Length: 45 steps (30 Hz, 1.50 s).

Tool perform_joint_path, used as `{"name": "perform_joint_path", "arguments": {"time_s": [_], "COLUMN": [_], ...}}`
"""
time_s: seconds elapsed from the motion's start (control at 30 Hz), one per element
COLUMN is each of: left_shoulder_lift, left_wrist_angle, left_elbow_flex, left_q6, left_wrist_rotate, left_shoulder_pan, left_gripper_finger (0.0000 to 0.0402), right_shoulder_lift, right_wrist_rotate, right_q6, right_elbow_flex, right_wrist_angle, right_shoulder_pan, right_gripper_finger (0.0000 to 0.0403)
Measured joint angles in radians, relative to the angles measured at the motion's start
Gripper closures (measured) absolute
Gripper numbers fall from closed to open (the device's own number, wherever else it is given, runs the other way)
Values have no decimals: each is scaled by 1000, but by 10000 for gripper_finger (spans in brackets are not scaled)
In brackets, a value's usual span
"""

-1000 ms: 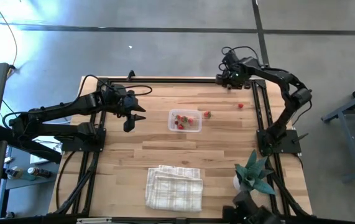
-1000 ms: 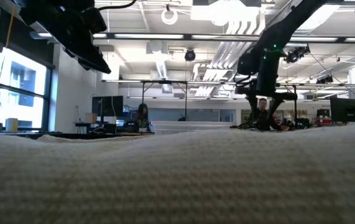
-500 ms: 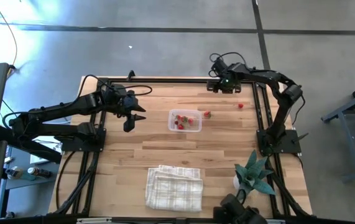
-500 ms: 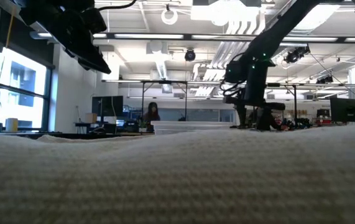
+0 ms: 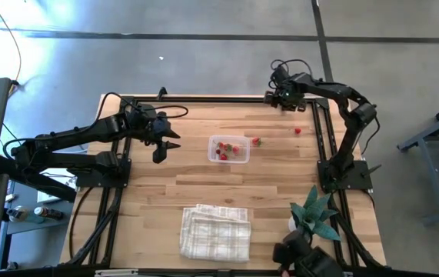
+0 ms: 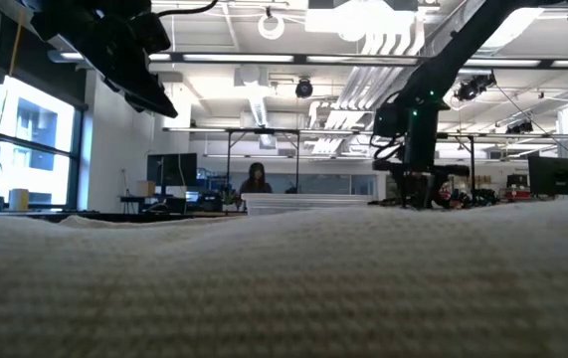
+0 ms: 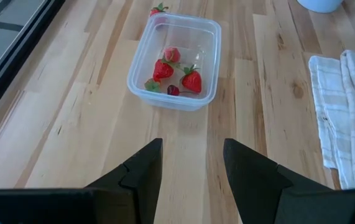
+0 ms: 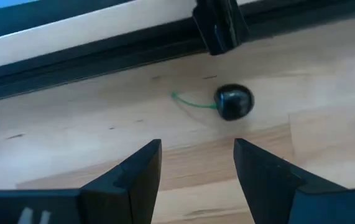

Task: Pick and placing Produce into tupperware
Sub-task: Put the black cherry into the transparent bin

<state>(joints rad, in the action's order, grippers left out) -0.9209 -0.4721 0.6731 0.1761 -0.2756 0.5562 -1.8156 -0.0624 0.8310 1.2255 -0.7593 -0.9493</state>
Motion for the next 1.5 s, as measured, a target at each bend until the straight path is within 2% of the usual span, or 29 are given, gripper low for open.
{"name": "perform_joint_path", "arguments": {"time_s": [0.23, 0.93, 1.2, 1.5], "left_shoulder_lift": [0, 0, 0, 0], "left_wrist_angle": [0, 0, 0, 0], "left_elbow_flex": [0, 0, 0, 0], "left_q6": [0, 0, 0, 0], "left_wrist_rotate": [0, 0, 0, 0], "left_shoulder_pan": [0, 0, 0, 0], "left_gripper_finger": [243, 243, 243, 243], "right_shoulder_lift": [-44, -44, -48, -46], "right_wrist_rotate": [-8, -16, 16, -4], "right_q6": [-6, 3, 7, 3], "right_elbow_flex": [0, 0, 0, 0], "right_wrist_angle": [1, 17, 11, -9], "right_shoulder_pan": [-19, -72, -67, -47], "right_gripper_finger": [210, 210, 210, 210]}}
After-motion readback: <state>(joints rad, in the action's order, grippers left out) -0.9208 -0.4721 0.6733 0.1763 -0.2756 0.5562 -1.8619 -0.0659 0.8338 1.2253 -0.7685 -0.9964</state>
